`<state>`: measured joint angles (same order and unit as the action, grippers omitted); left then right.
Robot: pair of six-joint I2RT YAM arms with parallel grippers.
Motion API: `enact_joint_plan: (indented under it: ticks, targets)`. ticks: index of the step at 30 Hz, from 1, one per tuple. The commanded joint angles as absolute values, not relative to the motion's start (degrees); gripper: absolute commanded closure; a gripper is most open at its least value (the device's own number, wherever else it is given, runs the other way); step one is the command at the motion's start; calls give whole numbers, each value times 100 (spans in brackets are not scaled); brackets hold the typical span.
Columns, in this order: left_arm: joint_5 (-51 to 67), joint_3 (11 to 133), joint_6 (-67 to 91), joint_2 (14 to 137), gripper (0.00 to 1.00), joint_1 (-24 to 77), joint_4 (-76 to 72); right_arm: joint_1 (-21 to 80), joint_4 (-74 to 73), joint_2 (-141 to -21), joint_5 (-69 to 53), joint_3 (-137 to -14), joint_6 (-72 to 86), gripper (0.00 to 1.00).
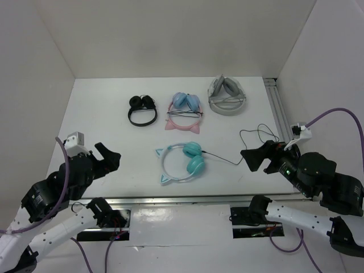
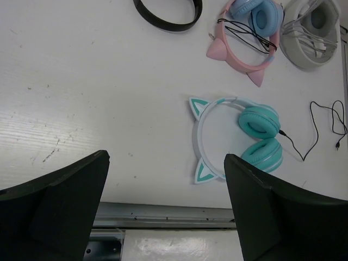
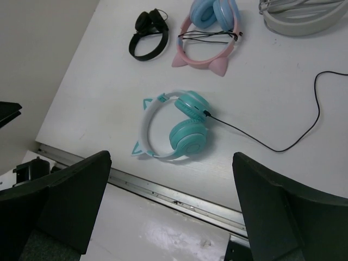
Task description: Wrap the headphones
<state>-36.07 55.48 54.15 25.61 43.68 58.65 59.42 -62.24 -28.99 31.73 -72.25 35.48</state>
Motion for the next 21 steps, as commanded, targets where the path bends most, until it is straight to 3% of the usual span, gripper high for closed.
enact_joint_plan:
  ticks: [1,10,17,21]
  targets:
    - [-3560,5590,5344,2514,0,4351,5626,5915,-6302,-2962,3340,-7321,3489,0]
    - [-3120,5361,4659,2276,0,4351,4967,5915,-5643,-2522,2883,-6864,3243,0]
    - [-2629,5528,5167,4322,0,4351,4992,5915,-5634,-3357,3251,-6267,3595,0]
    - [-2242,4495,5335,4903,0,4351,3703,5915,-5266,-3840,3305,-6267,3595,0]
